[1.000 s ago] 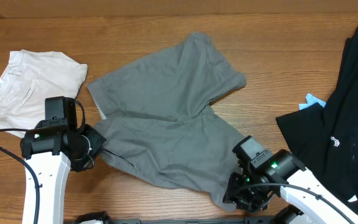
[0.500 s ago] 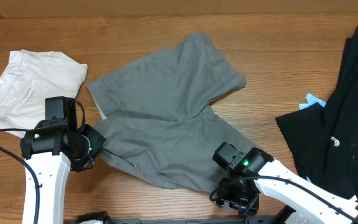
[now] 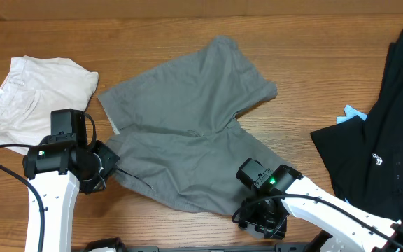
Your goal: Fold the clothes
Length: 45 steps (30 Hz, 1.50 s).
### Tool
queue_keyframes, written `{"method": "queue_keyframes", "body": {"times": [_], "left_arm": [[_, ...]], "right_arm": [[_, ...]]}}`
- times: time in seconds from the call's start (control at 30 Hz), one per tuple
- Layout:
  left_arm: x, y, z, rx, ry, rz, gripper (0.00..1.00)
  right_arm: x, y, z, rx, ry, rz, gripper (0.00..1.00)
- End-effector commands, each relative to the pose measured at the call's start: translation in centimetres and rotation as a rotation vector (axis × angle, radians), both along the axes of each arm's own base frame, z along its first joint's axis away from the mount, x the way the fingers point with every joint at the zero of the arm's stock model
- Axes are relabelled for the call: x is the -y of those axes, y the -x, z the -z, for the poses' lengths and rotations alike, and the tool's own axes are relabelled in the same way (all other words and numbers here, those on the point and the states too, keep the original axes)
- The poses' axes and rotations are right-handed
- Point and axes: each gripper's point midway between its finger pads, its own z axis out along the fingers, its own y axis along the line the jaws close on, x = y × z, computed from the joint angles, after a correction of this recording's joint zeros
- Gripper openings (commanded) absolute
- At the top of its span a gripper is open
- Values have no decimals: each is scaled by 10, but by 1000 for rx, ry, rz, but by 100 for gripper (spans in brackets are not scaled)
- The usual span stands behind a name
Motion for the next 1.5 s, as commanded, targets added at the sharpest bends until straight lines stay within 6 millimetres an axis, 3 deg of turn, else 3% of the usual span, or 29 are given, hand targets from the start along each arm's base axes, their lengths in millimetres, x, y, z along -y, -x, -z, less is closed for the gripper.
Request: {"method": "queue_keyframes", "body": {"times": [0.0,0.2,0.4,0.67,0.8,0.87,1.03,1.27,1.47], "left_arm": [[-3,-2,-2,23,-22,22,4],[-4,-5,-3,38,-25,28,4],[1,-9,-4,57,-3,60,4],[2,-9,-4,60,-3,71,4],[2,-9,-4,60,-3,71,4],[1,-9,-4,61,-3,72,4],[1,-9,-4,61,-3,71,4],[1,-10,-4,64,-8,85,4],[-2,-9,-4,60,-30,104,4]], "right_arm": [[0,3,1,-11,2,4,66],[-7,2,1,2,-49,-45,66],[-32,-8,5,99,-103,-61,67],[0,-38,17,276,151,100,68],[2,-37,20,275,164,119,54],[9,-29,25,248,187,132,36],[12,-18,31,199,187,152,6],[16,-12,23,165,212,149,4],[15,-34,-17,252,260,142,4]]}}
